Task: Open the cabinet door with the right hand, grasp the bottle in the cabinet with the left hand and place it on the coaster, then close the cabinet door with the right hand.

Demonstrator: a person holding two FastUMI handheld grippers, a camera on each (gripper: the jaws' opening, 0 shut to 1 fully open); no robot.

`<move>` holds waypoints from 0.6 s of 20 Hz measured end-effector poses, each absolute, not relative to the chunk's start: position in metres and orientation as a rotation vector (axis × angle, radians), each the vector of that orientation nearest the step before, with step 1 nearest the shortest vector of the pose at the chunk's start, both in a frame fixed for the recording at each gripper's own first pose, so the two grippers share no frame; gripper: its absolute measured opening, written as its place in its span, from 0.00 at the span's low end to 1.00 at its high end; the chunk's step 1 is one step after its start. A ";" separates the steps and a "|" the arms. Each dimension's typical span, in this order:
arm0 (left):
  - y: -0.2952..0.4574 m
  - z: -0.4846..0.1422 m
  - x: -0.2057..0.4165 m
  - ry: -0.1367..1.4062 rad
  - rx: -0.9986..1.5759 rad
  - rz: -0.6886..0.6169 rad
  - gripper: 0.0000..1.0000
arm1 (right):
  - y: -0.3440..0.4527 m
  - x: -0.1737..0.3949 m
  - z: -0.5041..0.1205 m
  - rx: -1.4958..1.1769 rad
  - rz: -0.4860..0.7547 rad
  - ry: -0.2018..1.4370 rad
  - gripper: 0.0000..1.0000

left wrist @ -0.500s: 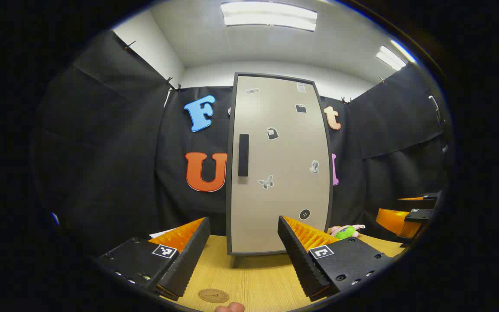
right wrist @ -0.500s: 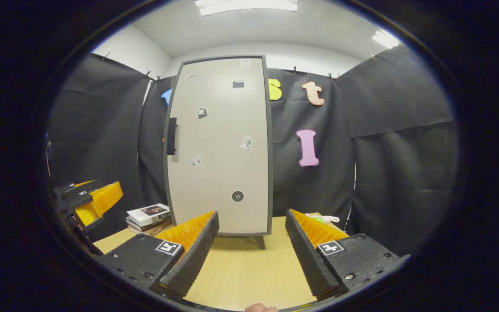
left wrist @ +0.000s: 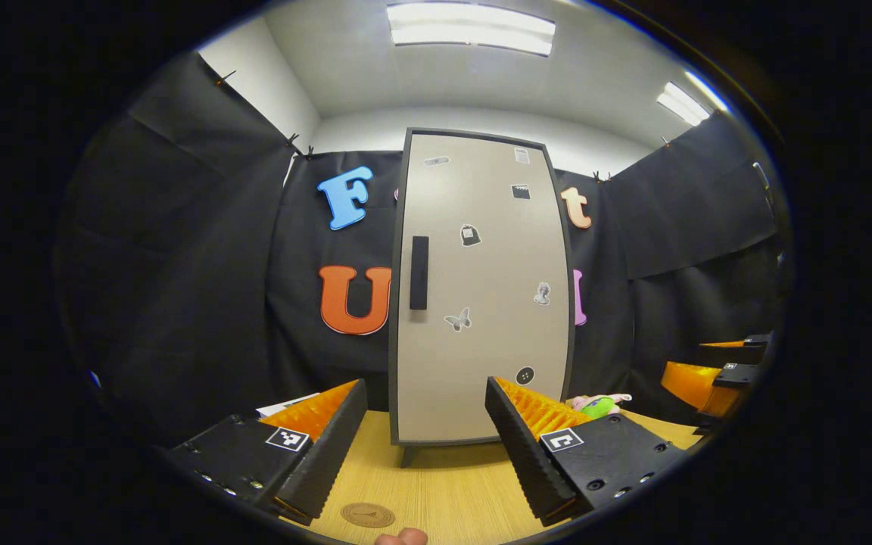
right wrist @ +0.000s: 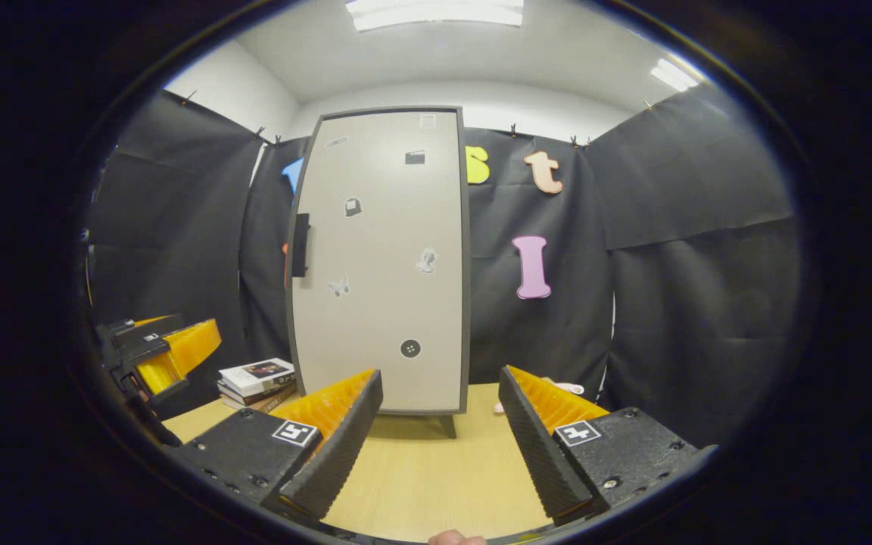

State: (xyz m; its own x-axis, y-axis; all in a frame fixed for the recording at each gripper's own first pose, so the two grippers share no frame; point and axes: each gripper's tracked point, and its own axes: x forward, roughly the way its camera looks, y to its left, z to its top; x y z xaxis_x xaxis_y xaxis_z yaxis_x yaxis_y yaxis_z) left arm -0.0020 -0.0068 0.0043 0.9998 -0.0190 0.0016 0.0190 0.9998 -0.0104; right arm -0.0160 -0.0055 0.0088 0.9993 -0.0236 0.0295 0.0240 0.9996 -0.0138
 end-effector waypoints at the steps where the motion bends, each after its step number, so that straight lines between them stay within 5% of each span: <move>1: -0.008 0.004 -0.003 -0.002 -0.010 -0.022 0.95 | -0.007 -0.017 0.011 -0.016 -0.027 -0.032 0.99; 12: -0.005 0.008 -0.009 -0.009 0.003 -0.017 0.95 | 0.029 0.002 0.018 -0.004 0.088 -0.017 0.99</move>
State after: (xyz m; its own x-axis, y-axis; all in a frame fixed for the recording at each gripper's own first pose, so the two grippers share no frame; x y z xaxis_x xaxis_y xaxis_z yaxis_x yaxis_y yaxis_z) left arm -0.0091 -0.0046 0.0077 0.9998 -0.0166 0.0085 0.0165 0.9999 0.0035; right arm 0.0019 0.0289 0.0177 0.9960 0.0880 0.0168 -0.0880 0.9961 -0.0046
